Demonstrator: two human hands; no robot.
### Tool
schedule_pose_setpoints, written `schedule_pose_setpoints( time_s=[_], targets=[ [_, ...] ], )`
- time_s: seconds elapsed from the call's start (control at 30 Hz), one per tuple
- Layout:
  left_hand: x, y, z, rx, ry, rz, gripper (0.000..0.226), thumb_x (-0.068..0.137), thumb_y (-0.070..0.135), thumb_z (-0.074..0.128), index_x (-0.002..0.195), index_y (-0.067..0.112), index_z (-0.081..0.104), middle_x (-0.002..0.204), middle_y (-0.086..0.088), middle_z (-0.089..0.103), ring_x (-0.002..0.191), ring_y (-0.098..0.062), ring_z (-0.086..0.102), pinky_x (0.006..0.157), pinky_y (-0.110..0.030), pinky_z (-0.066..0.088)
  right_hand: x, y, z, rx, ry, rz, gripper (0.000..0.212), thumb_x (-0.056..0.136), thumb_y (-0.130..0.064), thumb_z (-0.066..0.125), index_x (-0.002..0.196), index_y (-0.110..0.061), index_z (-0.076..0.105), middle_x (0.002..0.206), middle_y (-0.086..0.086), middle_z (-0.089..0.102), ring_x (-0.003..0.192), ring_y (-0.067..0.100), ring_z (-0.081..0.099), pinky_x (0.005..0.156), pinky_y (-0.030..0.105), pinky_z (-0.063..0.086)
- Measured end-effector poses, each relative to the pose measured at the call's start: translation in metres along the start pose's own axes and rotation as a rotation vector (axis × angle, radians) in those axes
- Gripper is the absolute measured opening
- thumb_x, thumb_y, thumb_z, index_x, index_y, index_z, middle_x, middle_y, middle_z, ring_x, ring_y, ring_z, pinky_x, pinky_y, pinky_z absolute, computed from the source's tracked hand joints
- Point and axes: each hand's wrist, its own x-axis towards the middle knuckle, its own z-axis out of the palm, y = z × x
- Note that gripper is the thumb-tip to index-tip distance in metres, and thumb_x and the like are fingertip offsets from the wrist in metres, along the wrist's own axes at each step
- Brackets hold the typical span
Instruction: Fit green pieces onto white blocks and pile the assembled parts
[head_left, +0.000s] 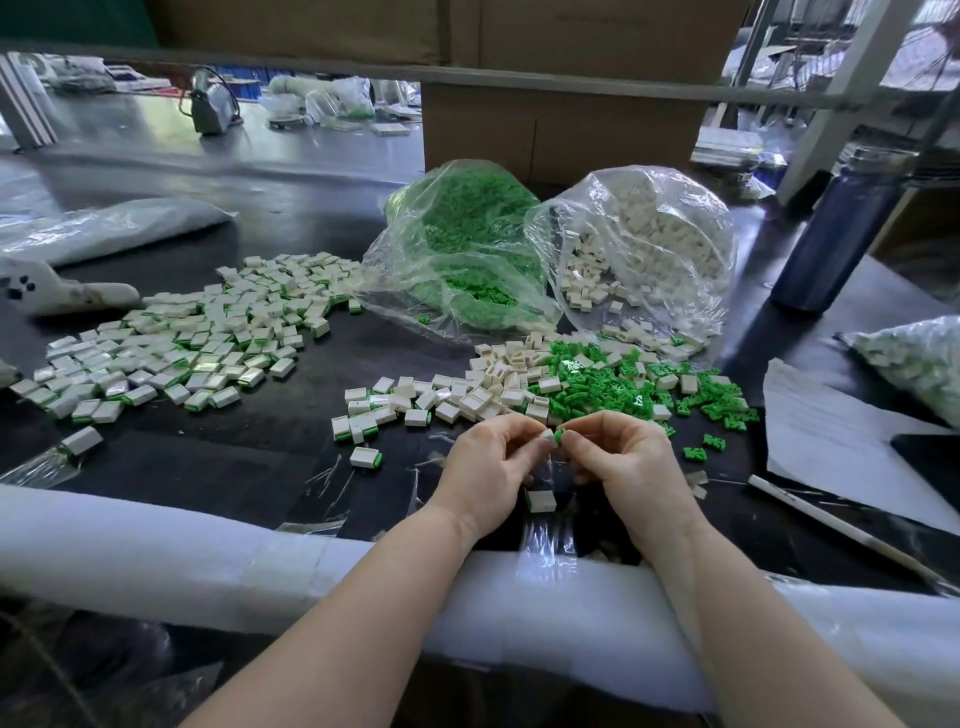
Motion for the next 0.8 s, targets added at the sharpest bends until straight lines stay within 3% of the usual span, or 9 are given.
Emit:
schedule_pose_setpoints(
  time_s=[0.13, 0.27, 0.43, 0.6, 0.8],
  targets=[
    [-0.001, -0.0004, -0.0024, -0.008, -0.045, -0.031, 0.008, 0.089, 0.018, 0.061, 0.086, 0.016, 0.067, 0.068, 0.004, 0.061, 0.062, -0.009, 0.052, 0.07, -0.032, 0.048, 0.0009, 0.0019, 0.0011, -0.071, 0.015, 0.008, 0.009, 0.084, -0.006, 0.066, 0.075, -0.006, 0.066, 0.063, 0.007, 0.064, 0.054, 0.012, 0.056, 0.051, 0.021, 0.05],
    [-0.0008, -0.0002, -0.0031, 0.017, -0.089, -0.052, 0.011, 0.089, 0.016, 0.06, 0.087, 0.01, 0.069, 0.075, -0.003, 0.064, 0.073, -0.016, 0.058, 0.08, -0.039, 0.051, -0.0004, 0.0003, 0.0007, -0.124, -0.012, -0.004, 0.017, 0.083, -0.002, 0.066, 0.068, -0.009, 0.065, 0.054, 0.0, 0.06, 0.047, 0.005, 0.052, 0.048, 0.018, 0.046],
    [-0.0016, -0.0025, -0.0032, 0.088, -0.097, -0.029, 0.011, 0.088, 0.017, 0.063, 0.089, 0.01, 0.071, 0.075, 0.004, 0.062, 0.07, -0.007, 0.055, 0.073, -0.023, 0.047, -0.002, -0.0023, -0.0007, -0.15, -0.076, 0.008, 0.021, 0.083, 0.0, 0.064, 0.065, -0.01, 0.062, 0.046, -0.007, 0.058, 0.043, -0.001, 0.049, 0.046, 0.013, 0.042],
    [-0.002, -0.0022, -0.0038, 0.136, -0.114, -0.009, 0.011, 0.087, 0.016, 0.063, 0.09, 0.01, 0.072, 0.08, 0.002, 0.062, 0.078, -0.011, 0.059, 0.079, -0.027, 0.048, -0.0018, -0.0036, -0.0035, -0.184, -0.125, 0.025, 0.02, 0.084, -0.001, 0.064, 0.066, -0.01, 0.062, 0.045, -0.009, 0.058, 0.044, -0.002, 0.049, 0.048, 0.013, 0.042],
    [-0.0028, 0.0005, -0.0041, 0.198, -0.108, 0.053, 0.014, 0.088, 0.016, 0.062, 0.091, 0.007, 0.072, 0.08, 0.001, 0.059, 0.078, -0.012, 0.055, 0.077, -0.024, 0.045, -0.0015, -0.0024, -0.0024, -0.171, -0.107, 0.034, 0.022, 0.084, -0.001, 0.064, 0.065, -0.012, 0.062, 0.044, -0.01, 0.055, 0.044, -0.002, 0.046, 0.047, 0.013, 0.04]
  ],
)
